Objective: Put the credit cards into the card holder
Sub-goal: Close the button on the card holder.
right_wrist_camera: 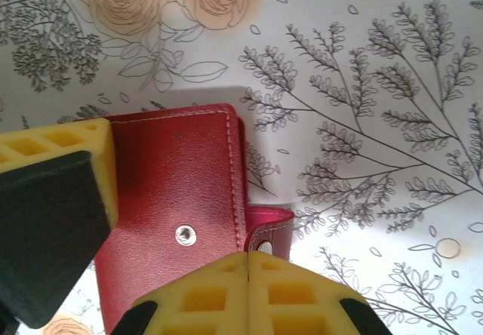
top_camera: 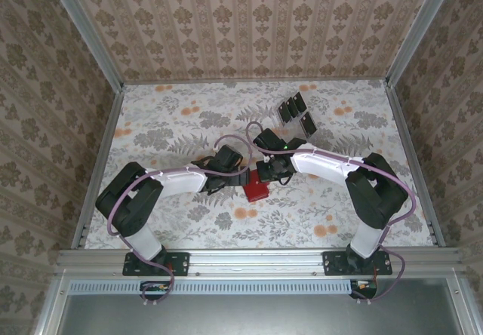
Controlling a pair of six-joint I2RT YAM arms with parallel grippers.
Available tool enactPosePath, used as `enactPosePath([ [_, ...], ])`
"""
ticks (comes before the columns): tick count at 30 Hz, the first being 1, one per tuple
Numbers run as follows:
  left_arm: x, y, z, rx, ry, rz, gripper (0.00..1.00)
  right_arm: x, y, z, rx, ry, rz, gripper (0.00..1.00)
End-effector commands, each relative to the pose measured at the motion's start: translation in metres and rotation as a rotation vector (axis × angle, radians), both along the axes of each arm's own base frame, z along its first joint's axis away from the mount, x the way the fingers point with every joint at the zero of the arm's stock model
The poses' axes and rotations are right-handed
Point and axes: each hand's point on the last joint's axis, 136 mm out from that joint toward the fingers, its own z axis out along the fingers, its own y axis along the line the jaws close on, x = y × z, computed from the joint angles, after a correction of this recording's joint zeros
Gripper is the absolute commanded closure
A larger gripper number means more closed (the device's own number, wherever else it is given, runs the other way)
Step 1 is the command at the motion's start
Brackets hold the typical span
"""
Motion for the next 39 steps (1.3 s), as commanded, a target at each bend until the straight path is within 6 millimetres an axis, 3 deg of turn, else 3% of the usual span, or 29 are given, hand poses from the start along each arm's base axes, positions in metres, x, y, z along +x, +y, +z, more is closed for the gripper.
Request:
enactPosePath([
  [1, -0.016, 0.005, -0.042, 0.005, 0.109, -0.007, 0.00, 0.004, 0.016, 0.023, 0.098, -0.032, 0.022, 1.00],
  [15, -0.016, 0.004, -0.045, 0.006, 0.115, -0.008, 0.00, -0.002, 0.036, 0.017, 0.199, 0.021, 0.038, 1.00],
  [39, -0.016, 0.004, -0.047, 0.008, 0.119, -0.007, 0.00, -0.016, 0.040, -0.026, 0.205, 0.128, 0.032, 1.00],
])
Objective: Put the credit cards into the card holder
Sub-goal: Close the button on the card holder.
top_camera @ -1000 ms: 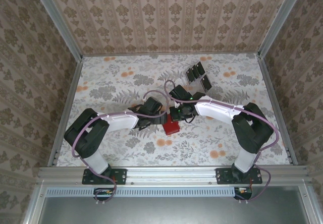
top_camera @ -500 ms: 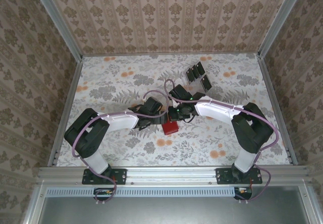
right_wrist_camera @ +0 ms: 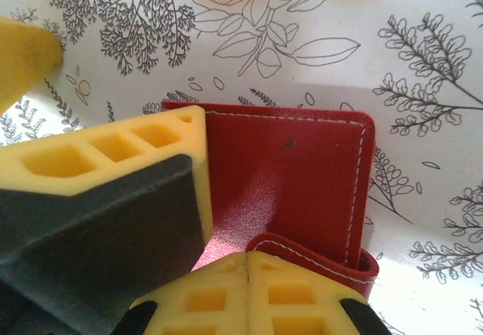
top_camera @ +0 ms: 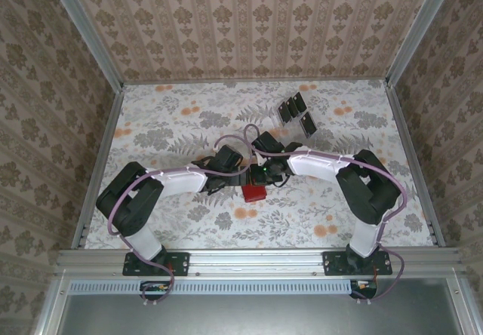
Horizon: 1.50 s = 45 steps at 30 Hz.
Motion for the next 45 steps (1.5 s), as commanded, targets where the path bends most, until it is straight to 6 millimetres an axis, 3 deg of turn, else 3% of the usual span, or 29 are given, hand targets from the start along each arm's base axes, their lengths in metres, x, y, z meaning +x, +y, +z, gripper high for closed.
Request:
enactPosePath([
  [1, -0.016, 0.004, -0.044, 0.001, 0.117, -0.008, 0.00, -0.006, 0.002, -0.011, 0.006, 0.034, -0.004, 1.00],
  [14, -0.017, 0.005, -0.043, 0.003, 0.115, -0.008, 0.00, -0.012, -0.015, -0.038, -0.047, 0.069, -0.035, 1.00],
  [32, -0.017, 0.006, -0.043, 0.009, 0.113, -0.007, 0.00, -0.032, -0.065, -0.092, -0.037, 0.184, -0.241, 1.00],
  [38, -0.017, 0.007, -0.042, 0.013, 0.112, -0.007, 0.00, -0.032, -0.065, -0.090, -0.019, 0.183, -0.241, 1.00],
  [45, -0.014, 0.005, -0.039, 0.015, 0.103, -0.014, 0.00, -0.021, -0.049, -0.065, 0.049, 0.144, -0.219, 0.97],
])
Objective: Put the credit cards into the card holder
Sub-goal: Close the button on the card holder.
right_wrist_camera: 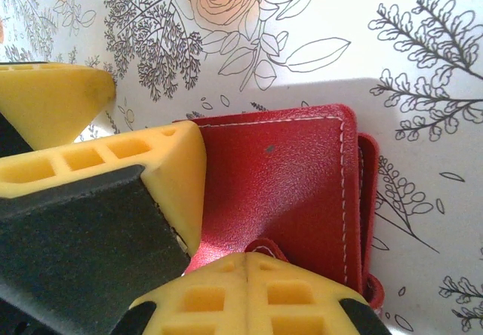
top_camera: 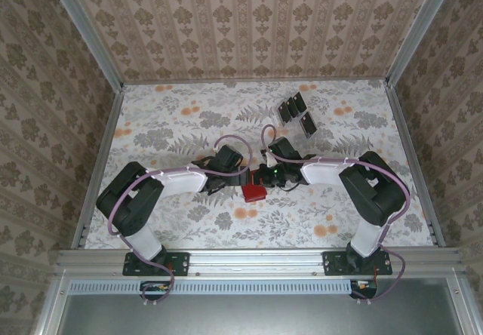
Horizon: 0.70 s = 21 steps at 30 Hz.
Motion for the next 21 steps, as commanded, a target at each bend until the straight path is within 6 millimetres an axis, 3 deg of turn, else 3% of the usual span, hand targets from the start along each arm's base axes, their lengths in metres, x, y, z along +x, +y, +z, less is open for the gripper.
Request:
enactPosePath([
  [1, -0.014, 0.005, -0.039, 0.015, 0.103, -0.017, 0.00, -0.024, -0.041, -0.050, -0.216, 0.132, -0.067, 0.95],
  [7, -0.010, 0.005, -0.039, 0.019, 0.092, -0.024, 0.00, -0.012, -0.023, -0.026, -0.179, 0.082, -0.037, 0.75],
  [13, 0.000, 0.004, -0.031, 0.000, 0.056, -0.018, 0.00, -0.002, -0.012, -0.006, -0.144, 0.040, -0.021, 0.63],
  [21, 0.026, 0.009, -0.002, -0.029, -0.025, 0.000, 0.00, 0.010, 0.003, 0.031, -0.062, -0.032, -0.004, 0.47],
])
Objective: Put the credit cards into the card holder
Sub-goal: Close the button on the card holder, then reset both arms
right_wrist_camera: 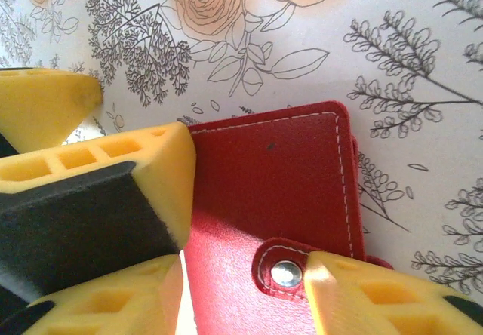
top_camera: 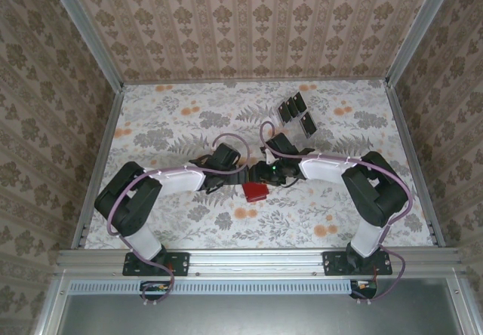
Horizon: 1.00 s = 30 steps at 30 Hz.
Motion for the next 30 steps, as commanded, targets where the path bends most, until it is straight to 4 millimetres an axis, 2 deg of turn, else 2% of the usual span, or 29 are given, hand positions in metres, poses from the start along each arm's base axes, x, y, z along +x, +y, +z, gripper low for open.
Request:
enactPosePath([
  [1, 0.026, 0.008, -0.003, 0.006, -0.049, 0.001, 0.00, 0.008, 0.006, 0.023, 0.016, -0.059, 0.006, 0.44],
  [6, 0.046, 0.020, 0.028, -0.020, -0.113, 0.039, 0.00, 0.014, 0.006, 0.055, 0.041, -0.120, 0.002, 0.33],
  [10, 0.057, 0.031, 0.058, -0.030, -0.176, 0.065, 0.00, 0.015, -0.003, 0.080, 0.034, -0.180, -0.013, 0.20],
  [15, 0.060, 0.051, 0.090, -0.020, -0.238, 0.098, 0.00, 0.014, -0.023, 0.105, 0.032, -0.238, -0.048, 0.16],
  [16, 0.058, 0.057, 0.096, -0.021, -0.252, 0.107, 0.00, 0.014, -0.030, 0.110, 0.028, -0.254, -0.060, 0.12],
  [20, 0.048, 0.081, 0.120, -0.025, -0.319, 0.148, 0.00, 0.012, -0.059, 0.131, -0.011, -0.336, -0.118, 0.09],
  [26, 0.029, 0.127, 0.156, 0.016, -0.459, 0.228, 0.00, 0.014, -0.123, 0.148, -0.207, -0.464, -0.263, 0.01],
  [30, 0.022, 0.154, 0.183, 0.081, -0.588, 0.264, 0.00, 0.016, -0.169, 0.156, -0.328, -0.536, -0.386, 0.00],
])
